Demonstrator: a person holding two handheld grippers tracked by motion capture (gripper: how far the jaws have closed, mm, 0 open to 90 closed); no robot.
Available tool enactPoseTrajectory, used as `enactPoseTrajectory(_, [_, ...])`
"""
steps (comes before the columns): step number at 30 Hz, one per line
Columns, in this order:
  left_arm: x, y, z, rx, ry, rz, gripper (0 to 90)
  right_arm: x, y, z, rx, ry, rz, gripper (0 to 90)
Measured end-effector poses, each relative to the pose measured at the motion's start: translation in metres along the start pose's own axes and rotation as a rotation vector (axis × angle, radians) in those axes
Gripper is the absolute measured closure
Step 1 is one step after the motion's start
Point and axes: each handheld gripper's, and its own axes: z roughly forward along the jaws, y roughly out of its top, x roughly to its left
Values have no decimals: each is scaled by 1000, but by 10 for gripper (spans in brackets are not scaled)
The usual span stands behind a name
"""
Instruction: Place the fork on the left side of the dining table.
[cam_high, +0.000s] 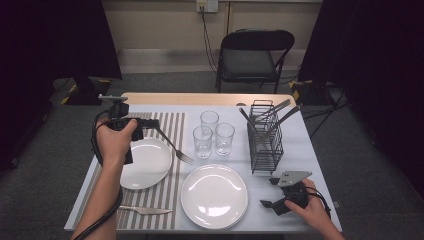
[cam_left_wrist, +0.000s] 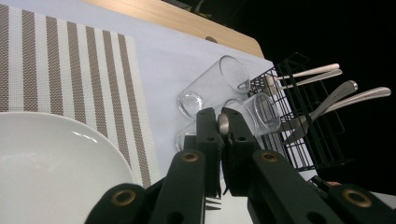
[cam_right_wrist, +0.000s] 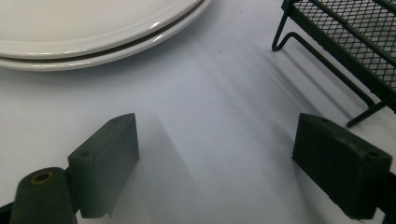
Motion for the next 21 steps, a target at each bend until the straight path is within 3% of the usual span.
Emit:
enactPoseTrajectory(7, [3,2,5,-6,-11,-20,870,0,0,0,0,0,0,133])
enactPoseTrajectory(21, [12,8,8,-24,8,-30,869,0,0,0,1,0,0,133])
